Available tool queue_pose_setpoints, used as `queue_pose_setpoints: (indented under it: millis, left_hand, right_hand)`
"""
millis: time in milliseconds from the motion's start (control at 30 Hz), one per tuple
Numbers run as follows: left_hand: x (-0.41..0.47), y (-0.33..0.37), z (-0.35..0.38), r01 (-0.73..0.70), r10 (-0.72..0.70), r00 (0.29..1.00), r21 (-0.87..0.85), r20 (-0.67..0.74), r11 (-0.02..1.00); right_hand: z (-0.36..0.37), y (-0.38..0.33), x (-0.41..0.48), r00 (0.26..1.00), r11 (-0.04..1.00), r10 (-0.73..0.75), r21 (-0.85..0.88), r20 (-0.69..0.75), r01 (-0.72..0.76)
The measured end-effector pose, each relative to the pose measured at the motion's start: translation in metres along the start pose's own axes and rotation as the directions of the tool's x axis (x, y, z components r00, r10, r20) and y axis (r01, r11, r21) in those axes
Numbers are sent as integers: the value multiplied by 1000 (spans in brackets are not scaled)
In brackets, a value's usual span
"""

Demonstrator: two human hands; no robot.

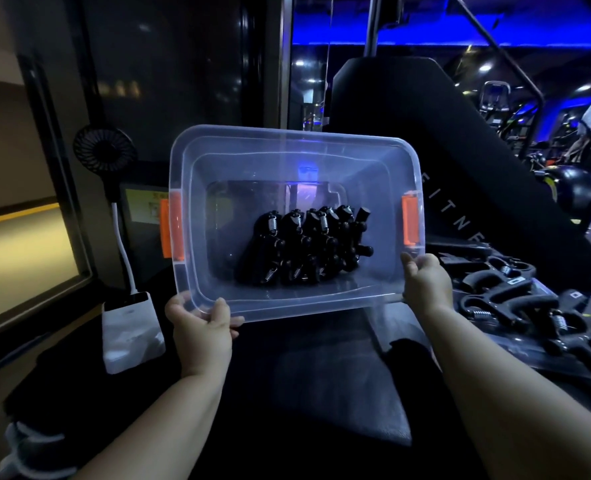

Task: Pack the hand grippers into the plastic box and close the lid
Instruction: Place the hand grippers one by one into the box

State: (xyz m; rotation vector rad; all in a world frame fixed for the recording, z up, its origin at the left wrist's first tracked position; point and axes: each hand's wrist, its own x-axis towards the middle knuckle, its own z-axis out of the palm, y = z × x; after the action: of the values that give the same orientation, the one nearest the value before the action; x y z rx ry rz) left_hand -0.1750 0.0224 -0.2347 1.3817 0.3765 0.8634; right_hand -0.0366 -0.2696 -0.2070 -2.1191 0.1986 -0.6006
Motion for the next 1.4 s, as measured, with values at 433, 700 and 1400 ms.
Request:
queue_pose_setpoints:
  millis: [433, 700, 1400]
  left_hand:
    - [-15, 5, 42, 68, -69, 989, 14, 133, 998]
    - [-28, 17, 61, 109, -110, 982, 16, 152, 994]
    - [-108, 2, 156, 588, -509, 784, -163, 355, 793]
  right_hand:
    - [-52, 32, 3, 993, 997, 23, -67, -117, -31]
    - [-72, 44, 9, 991, 997, 34, -69, -133, -44]
    - [-73, 41, 3, 990, 997, 61, -47, -126, -67]
